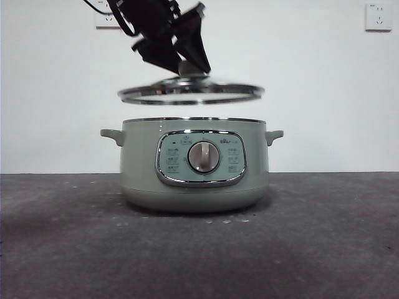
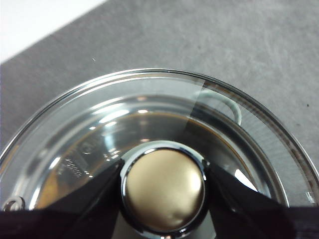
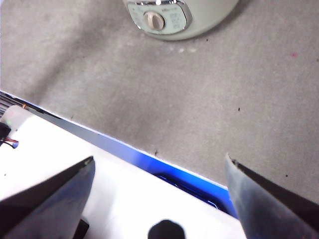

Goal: Pick up the corn,open the lid,put the corn in the pot,close the lid

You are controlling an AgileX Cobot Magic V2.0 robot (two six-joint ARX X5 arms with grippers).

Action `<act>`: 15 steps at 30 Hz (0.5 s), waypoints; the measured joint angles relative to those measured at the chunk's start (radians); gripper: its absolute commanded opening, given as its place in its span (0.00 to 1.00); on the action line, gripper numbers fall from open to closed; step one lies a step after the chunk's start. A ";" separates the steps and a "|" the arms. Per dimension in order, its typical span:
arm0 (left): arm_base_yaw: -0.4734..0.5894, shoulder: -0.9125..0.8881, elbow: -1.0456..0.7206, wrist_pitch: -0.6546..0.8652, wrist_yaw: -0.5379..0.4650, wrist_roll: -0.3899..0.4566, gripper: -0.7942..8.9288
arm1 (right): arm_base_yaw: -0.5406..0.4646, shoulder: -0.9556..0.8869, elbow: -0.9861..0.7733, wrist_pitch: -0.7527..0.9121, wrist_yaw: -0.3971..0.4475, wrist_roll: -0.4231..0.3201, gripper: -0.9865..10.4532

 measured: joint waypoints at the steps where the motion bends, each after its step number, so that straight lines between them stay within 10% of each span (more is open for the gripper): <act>1: -0.003 0.010 0.000 0.002 -0.004 0.000 0.07 | 0.000 0.000 -0.004 0.000 0.000 0.000 0.47; 15: -0.005 0.066 0.000 0.025 -0.025 -0.008 0.07 | 0.000 0.000 -0.018 0.000 0.023 0.007 0.47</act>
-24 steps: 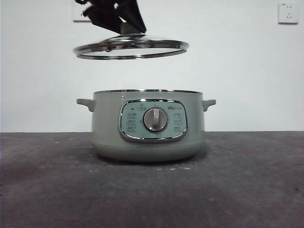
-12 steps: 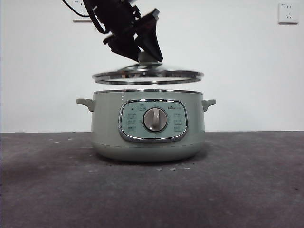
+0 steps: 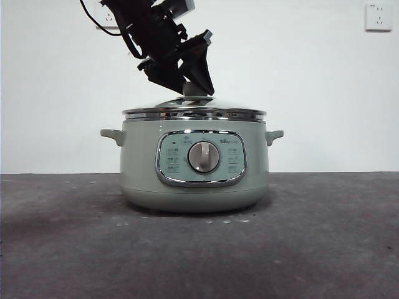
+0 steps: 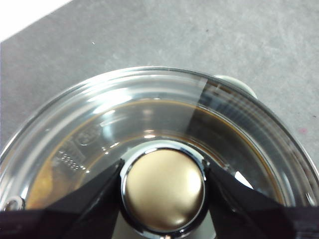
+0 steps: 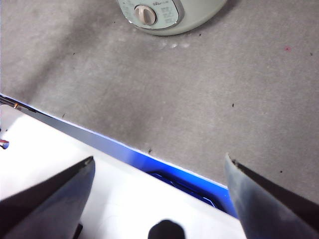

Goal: Pick up the corn,open the lid,put the corn in the pot,close the lid

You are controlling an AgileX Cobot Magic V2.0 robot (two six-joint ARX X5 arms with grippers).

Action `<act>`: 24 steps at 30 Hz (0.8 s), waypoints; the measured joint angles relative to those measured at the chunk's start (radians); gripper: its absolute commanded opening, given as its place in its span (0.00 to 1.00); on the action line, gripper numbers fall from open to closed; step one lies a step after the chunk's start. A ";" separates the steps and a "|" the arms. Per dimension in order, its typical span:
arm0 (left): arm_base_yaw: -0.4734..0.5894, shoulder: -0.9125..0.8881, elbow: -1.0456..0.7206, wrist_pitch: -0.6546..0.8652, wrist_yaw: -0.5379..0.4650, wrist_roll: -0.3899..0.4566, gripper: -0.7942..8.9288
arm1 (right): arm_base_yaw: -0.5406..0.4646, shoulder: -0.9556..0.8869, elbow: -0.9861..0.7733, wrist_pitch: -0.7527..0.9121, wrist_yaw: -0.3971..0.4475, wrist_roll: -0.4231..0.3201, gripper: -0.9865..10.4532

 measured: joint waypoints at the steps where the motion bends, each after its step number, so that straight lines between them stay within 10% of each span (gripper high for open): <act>1: 0.000 0.002 0.000 0.002 0.001 -0.004 0.07 | 0.000 0.000 0.000 0.000 0.000 0.000 0.47; 24: 0.001 0.026 0.007 0.008 0.001 -0.010 0.07 | 0.000 0.000 0.000 0.000 0.003 0.003 0.47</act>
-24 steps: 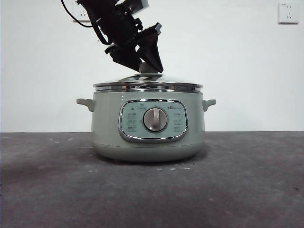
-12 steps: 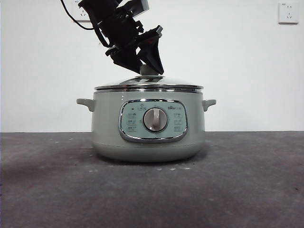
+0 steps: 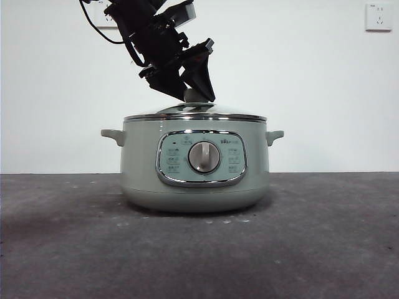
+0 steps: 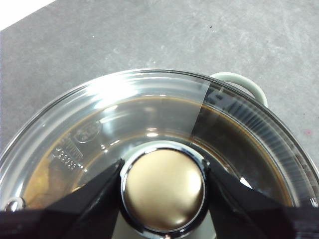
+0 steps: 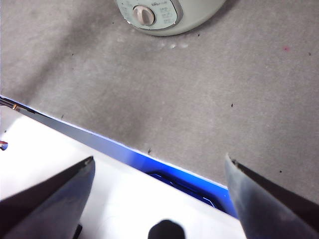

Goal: Pick up the corn,open the lid,put the corn in the pot,close the lid

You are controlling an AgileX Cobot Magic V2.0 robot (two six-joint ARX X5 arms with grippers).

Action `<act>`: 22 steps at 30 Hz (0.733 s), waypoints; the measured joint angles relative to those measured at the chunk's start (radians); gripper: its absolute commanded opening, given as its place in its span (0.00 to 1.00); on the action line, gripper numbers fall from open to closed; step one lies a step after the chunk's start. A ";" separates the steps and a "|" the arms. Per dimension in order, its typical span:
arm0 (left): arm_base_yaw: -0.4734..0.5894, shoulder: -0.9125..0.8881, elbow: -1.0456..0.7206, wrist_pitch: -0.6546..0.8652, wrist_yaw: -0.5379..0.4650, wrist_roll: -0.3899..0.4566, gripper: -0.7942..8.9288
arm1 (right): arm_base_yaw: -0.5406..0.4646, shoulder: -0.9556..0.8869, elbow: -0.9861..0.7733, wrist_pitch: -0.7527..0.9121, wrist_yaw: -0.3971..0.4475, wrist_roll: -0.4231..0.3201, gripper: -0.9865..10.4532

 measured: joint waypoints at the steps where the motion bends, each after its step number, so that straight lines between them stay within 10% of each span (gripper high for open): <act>1: 0.000 0.000 0.000 -0.001 0.000 0.000 0.07 | 0.000 0.000 0.000 0.000 0.000 0.000 0.47; 5: 0.000 0.000 0.002 -0.003 0.000 0.000 0.13 | 0.000 0.000 0.000 0.000 0.000 0.000 0.47; 10: 0.000 0.001 0.002 -0.003 0.000 -0.003 0.51 | 0.000 0.000 0.000 0.000 0.000 0.000 0.47; 22: 0.000 0.000 0.004 -0.003 0.000 -0.008 0.51 | 0.000 0.000 0.000 0.000 0.000 0.000 0.47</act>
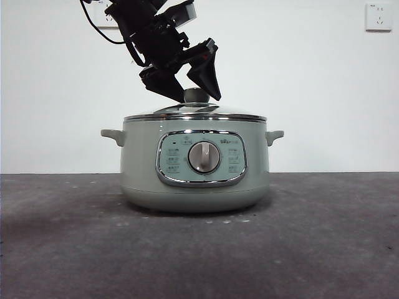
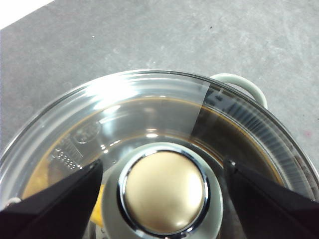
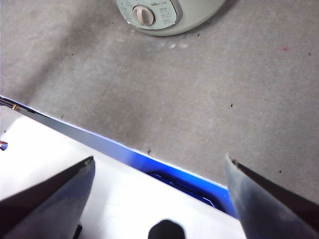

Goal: Pick up the corn,open the lid,put the corn in the pot,close the lid

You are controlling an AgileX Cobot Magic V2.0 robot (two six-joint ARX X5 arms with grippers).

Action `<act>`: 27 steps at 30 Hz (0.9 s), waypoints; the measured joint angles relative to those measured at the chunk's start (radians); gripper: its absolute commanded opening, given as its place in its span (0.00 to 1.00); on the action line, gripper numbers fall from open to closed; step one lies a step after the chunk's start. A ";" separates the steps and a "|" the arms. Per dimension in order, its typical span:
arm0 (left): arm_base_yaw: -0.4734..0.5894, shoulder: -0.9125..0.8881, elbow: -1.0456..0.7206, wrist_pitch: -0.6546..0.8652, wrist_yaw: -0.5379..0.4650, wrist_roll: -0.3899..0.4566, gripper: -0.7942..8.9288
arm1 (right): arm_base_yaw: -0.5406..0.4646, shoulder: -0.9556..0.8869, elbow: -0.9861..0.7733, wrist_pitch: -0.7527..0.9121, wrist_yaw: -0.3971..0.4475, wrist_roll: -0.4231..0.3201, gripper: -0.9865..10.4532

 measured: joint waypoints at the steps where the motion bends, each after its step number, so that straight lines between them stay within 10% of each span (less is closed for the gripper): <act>1: 0.000 -0.003 0.000 -0.003 0.000 0.000 0.51 | 0.000 0.000 0.000 0.000 0.000 0.000 0.47; 27: 0.025 -0.716 0.005 -0.703 0.016 -0.045 0.50 | 0.000 0.000 0.000 0.000 0.067 0.000 0.47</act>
